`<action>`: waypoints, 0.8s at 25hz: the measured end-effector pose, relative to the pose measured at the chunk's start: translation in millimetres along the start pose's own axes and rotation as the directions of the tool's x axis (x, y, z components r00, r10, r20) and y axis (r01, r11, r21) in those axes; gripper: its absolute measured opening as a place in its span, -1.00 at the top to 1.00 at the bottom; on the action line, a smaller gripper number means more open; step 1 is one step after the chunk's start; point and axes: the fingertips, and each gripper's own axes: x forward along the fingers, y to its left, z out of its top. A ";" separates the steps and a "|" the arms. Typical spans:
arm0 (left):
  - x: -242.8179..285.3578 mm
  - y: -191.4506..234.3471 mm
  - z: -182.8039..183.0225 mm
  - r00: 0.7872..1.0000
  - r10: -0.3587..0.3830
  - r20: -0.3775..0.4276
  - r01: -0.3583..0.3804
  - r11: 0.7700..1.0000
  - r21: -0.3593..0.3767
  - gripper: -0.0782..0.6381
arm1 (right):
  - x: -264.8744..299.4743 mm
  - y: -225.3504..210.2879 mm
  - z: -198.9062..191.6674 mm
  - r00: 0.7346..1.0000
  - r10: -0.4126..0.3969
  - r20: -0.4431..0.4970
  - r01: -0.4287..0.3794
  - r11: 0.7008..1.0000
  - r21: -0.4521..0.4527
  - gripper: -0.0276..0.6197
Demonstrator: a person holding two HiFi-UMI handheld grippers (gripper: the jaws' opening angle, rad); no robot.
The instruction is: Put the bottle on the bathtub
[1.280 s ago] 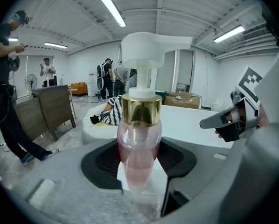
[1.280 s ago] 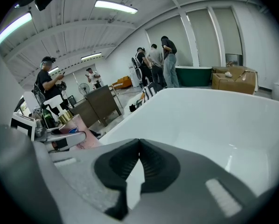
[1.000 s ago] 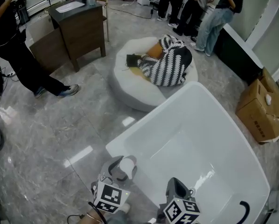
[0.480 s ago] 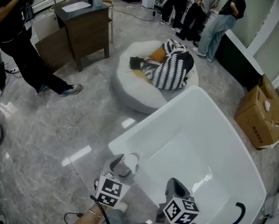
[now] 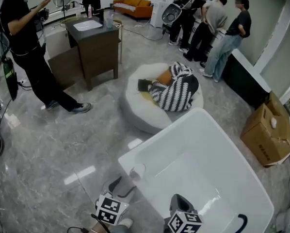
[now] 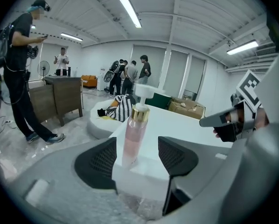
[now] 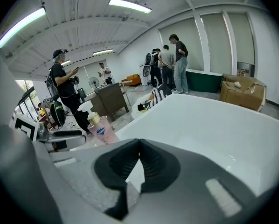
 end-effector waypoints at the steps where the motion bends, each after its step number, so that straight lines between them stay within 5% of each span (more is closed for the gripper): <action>1: -12.1 -3.9 7.5 1.000 0.009 0.009 -0.009 1.000 -0.009 0.03 | -7.5 2.7 0.1 1.000 0.007 -0.004 -0.007 1.000 -0.012 0.91; 10: -126.3 -32.1 59.7 0.991 0.112 0.074 -0.111 0.994 -0.025 0.05 | -98.4 23.8 35.8 0.992 0.065 0.104 -0.062 0.997 -0.036 0.91; 20: -230.0 -87.6 99.7 0.956 0.210 0.203 -0.199 0.977 -0.074 0.58 | -216.4 5.5 69.6 0.959 0.073 0.275 -0.060 0.997 -0.055 0.91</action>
